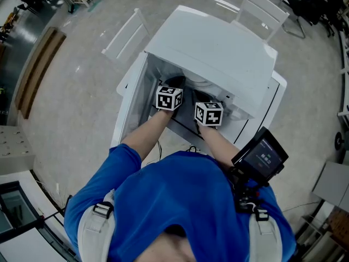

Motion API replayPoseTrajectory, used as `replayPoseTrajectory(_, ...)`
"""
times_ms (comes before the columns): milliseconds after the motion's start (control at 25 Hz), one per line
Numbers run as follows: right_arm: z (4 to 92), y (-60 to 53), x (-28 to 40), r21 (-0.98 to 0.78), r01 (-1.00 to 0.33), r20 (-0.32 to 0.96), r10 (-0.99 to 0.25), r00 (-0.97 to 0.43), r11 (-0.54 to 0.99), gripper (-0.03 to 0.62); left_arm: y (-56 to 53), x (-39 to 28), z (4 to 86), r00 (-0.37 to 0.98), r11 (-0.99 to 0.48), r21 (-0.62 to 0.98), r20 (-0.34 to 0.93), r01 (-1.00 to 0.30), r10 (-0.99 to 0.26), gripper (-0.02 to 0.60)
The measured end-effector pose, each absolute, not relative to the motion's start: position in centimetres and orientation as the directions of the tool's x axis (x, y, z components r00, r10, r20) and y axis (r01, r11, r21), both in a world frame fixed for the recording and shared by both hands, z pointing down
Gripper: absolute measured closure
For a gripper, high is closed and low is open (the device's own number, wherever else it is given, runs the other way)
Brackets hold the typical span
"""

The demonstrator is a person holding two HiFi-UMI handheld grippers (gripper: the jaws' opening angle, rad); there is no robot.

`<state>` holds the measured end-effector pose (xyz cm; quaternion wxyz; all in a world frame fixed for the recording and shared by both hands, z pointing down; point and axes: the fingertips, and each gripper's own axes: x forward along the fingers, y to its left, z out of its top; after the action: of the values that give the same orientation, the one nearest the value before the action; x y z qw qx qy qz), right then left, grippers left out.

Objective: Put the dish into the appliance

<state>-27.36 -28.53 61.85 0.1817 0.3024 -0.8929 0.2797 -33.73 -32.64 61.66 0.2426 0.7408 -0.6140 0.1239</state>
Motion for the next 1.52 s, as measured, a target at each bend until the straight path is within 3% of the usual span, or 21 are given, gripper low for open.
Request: replayPoseTrajectory(1520, 57.5, -19.0, -21.0, -0.397, -0.614, 0.408, -0.469, -0.784, 0.682, 0.592, -16.7, -30.9, 56.2, 0.177, -0.092, 0.242, 0.357, -0.966, -0.917, 0.575)
